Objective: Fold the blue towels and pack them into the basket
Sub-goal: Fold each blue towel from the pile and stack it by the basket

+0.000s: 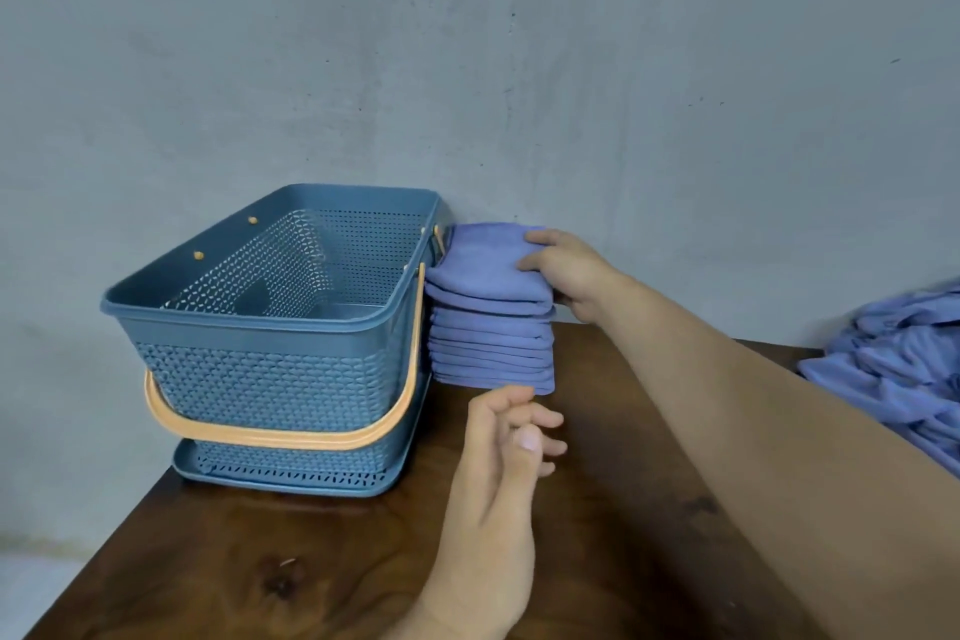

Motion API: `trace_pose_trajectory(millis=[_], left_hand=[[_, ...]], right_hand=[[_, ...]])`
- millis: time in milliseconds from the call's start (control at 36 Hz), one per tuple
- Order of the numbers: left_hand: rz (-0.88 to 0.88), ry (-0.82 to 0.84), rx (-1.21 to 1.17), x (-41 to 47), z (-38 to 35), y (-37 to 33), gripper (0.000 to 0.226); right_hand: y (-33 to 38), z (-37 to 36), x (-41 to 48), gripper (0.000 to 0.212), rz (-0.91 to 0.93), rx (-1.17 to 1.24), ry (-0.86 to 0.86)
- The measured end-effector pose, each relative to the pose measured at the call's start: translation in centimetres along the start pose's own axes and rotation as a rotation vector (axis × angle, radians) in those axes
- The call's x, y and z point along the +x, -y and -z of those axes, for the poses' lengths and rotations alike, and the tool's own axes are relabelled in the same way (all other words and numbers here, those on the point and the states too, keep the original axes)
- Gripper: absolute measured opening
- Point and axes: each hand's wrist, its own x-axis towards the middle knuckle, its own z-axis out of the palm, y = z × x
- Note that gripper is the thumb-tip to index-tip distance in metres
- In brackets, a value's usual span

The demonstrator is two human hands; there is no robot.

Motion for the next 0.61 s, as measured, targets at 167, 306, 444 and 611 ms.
trace_pose_trajectory(millis=[167, 306, 444, 611], left_hand=[[0.014, -0.002, 0.019, 0.1, 0.1, 0.2, 0.030], [0.032, 0.011, 0.028, -0.1, 0.1, 0.1, 0.035], [0.059, 0.039, 0.042, -0.3, 0.0, -0.2, 0.050], [0.125, 0.037, 0.110, -0.2, 0.0, -0.4, 0.044]], right_hand=[[0.2, 0.6, 0.2, 0.059, -0.024, 0.023, 0.033], [0.2, 1.0, 0.6, 0.062, -0.027, -0.049, 0.063], [0.2, 0.9, 0.5, 0.064, 0.055, -0.219, 0.035], [-1.0, 2.6, -3.3, 0.048, 0.214, -0.386, -0.123]])
